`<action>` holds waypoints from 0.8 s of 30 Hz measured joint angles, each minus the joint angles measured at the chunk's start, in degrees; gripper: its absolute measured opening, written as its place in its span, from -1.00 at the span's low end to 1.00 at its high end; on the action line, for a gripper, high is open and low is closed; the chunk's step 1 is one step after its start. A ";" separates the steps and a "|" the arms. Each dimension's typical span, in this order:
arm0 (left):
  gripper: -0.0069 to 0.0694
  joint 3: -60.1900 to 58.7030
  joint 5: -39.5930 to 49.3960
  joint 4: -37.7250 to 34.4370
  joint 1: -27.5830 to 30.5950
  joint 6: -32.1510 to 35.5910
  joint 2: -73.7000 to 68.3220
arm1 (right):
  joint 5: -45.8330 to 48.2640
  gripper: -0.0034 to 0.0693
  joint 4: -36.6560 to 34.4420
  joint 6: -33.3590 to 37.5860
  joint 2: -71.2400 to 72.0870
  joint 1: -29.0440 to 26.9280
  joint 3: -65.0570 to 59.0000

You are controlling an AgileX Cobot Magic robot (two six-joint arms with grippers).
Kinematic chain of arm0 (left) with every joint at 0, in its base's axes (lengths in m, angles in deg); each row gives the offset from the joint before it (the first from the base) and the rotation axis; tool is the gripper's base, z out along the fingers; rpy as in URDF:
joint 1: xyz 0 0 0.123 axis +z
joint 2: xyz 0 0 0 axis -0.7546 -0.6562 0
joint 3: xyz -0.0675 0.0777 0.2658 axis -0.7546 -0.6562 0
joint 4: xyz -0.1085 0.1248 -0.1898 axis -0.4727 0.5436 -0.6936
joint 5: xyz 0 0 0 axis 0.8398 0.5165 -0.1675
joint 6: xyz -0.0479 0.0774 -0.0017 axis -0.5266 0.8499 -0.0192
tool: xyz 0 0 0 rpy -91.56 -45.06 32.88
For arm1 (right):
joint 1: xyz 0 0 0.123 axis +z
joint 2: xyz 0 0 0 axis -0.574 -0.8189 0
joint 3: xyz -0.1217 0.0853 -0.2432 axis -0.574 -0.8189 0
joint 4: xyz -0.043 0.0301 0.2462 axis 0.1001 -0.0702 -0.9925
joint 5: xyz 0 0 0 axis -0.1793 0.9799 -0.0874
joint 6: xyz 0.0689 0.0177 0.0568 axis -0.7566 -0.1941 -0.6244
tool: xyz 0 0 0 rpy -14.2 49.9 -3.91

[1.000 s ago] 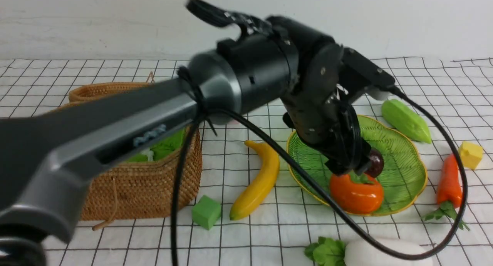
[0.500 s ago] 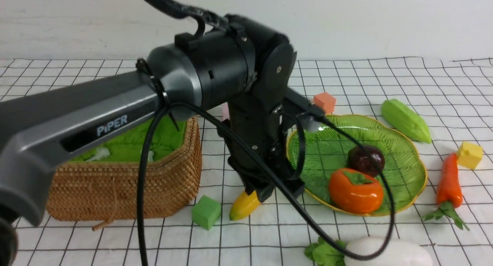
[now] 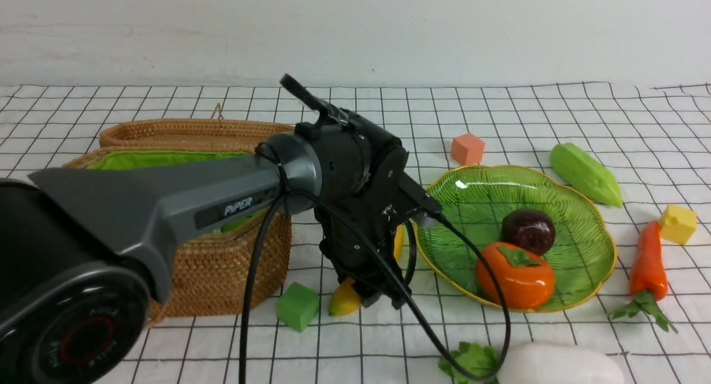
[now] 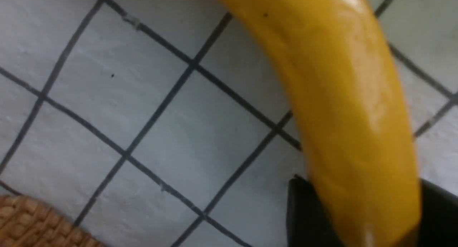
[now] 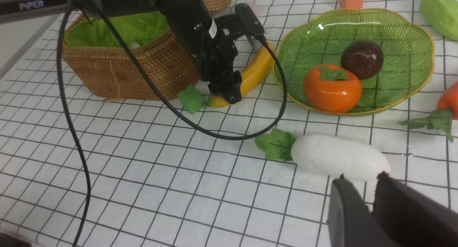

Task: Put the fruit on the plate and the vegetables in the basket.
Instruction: Use the left arm to grab a banana and put it into the right plate

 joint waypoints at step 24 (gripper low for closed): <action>-0.04 14.67 -5.90 -20.82 0.01 25.02 0.50 | -2.06 -0.49 2.65 0.00 0.00 0.00 0.00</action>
